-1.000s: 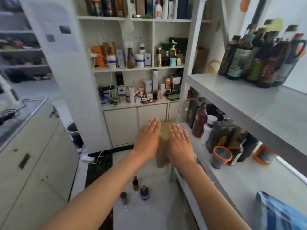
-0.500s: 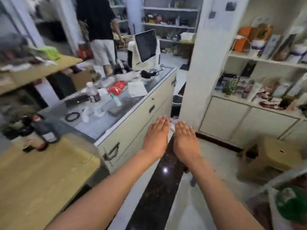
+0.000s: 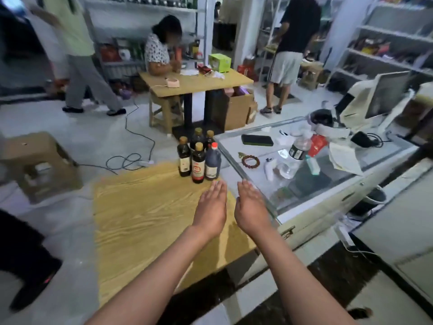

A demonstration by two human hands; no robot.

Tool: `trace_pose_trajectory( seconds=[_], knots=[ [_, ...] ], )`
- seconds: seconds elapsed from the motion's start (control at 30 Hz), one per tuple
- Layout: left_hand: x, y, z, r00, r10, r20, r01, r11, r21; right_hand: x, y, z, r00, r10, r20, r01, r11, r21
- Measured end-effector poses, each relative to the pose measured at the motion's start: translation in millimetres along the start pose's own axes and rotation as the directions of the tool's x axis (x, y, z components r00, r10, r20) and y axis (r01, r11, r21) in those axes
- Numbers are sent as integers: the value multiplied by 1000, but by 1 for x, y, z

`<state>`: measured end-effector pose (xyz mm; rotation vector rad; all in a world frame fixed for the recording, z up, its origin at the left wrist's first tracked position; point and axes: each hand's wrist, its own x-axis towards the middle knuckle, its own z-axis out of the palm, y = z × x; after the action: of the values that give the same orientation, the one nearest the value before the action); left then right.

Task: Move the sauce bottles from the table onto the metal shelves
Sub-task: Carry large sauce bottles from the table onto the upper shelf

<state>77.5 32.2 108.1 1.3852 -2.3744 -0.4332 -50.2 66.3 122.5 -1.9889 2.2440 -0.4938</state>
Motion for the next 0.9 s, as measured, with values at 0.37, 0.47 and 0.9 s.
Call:
trace_pose_trajectory(
  seconds=[0.37,0.47,0.9],
  knots=[
    [51,-127,-23,966,-255,-45,250,963,-99,116,-77,66,988,-87,131,66,986,156],
    [79,-142,-22,952,-305,-32,298,945,-137,153,-71,80,987,-59,149,21,969,245],
    [261,-201,-4,714,-700,-8,634,651,-417,307,-40,139,984,110,141,-165,865,474]
  ],
)
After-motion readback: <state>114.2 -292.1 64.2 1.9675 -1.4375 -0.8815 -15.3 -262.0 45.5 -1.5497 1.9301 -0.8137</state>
